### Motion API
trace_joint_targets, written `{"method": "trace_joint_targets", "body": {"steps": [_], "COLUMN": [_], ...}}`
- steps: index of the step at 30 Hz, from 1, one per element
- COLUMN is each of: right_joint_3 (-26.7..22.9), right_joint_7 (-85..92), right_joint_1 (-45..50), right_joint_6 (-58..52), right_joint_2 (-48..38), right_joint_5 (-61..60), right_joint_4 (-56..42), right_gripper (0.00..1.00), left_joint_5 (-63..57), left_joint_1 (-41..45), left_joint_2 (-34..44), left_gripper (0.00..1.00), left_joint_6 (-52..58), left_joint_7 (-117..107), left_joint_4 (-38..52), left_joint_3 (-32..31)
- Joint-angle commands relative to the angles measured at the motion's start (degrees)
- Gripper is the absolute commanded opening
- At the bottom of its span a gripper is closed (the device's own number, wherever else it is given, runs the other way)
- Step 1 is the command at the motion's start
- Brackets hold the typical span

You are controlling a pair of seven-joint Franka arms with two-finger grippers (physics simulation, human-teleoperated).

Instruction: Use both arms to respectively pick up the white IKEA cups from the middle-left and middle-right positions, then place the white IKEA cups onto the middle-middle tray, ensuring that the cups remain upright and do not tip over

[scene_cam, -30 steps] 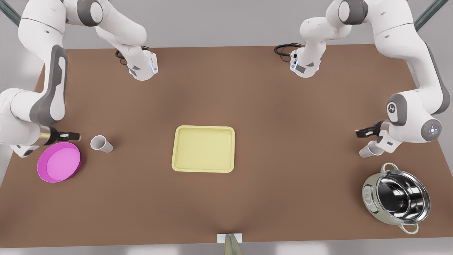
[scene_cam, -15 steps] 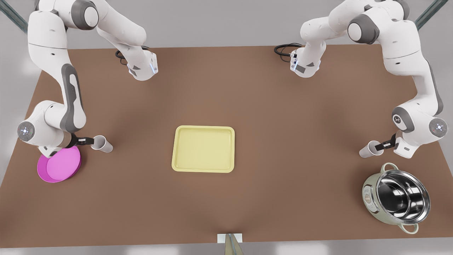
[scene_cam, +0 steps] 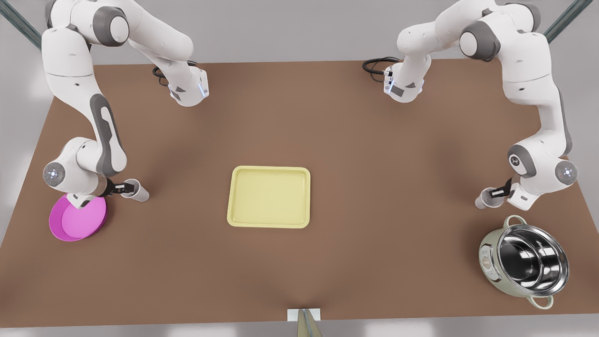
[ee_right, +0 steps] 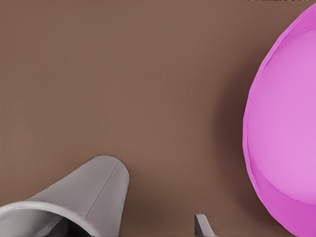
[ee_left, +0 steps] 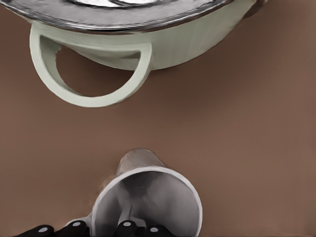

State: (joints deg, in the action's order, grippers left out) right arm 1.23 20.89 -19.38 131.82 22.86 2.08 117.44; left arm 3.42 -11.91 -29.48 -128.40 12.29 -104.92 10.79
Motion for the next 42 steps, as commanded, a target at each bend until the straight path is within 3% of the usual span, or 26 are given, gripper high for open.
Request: {"method": "trace_joint_targets", "body": {"steps": [1,6,11,14,17,20,26,33,38,41,42], "right_joint_3": [0.00,0.09,0.88,2.11,7.38,12.04,11.95,11.95,11.87,11.69,11.60], "right_joint_7": [1.96,1.96,1.87,1.78,1.78,0.29,-22.38,-41.98,-45.68,-45.68,-45.68], "right_joint_1": [0.04,0.48,0.83,0.83,0.83,2.06,18.85,33.00,36.43,36.34,36.34], "right_joint_6": [0.81,0.11,-0.42,-3.50,-11.40,-11.76,-7.63,10.38,17.33,17.86,17.86], "right_joint_2": [-0.01,0.08,-0.09,-0.36,-0.62,-0.09,-1.41,0.43,4.12,4.65,4.92], "right_joint_5": [0.03,0.03,0.03,0.03,-2.87,-10.96,-11.57,-10.17,-10.08,-10.17,-10.17], "right_joint_4": [-0.02,-0.72,-1.87,-4.76,-11.18,-11.89,-11.80,-6.88,-6.96,-6.88,-6.88], "right_gripper": [0.66,0.43,0.21,0.21,0.21,0.21,0.21,0.21,0.21,0.21,0.24], "left_joint_5": [3.87,3.43,3.26,3.70,3.52,3.61,3.70,3.61,3.61,3.61,3.61], "left_joint_1": [0.22,6.63,23.76,29.40,32.03,36.25,38.98,43.02,43.46,43.46,43.46], "left_joint_2": [0.91,7.68,0.74,-7.43,-16.75,-17.98,-22.46,-27.21,-28.88,-28.97,-28.97], "left_gripper": [0.21,0.21,0.21,0.21,0.21,0.21,0.21,0.21,0.21,0.67,0.86], "left_joint_6": [2.01,7.46,14.49,14.93,20.38,20.03,19.68,13.18,12.03,12.12,12.12], "left_joint_7": [7.22,-16.86,-50.16,-67.74,-79.00,-85.15,-88.67,-88.67,-88.58,-87.97,-87.88], "left_joint_4": [0.15,1.20,14.03,26.24,40.40,40.49,46.56,49.28,49.28,49.19,49.19], "left_joint_3": [-0.94,-7.97,-13.42,-15.35,-19.49,-20.10,-22.65,-22.39,-22.39,-22.39,-22.39]}}
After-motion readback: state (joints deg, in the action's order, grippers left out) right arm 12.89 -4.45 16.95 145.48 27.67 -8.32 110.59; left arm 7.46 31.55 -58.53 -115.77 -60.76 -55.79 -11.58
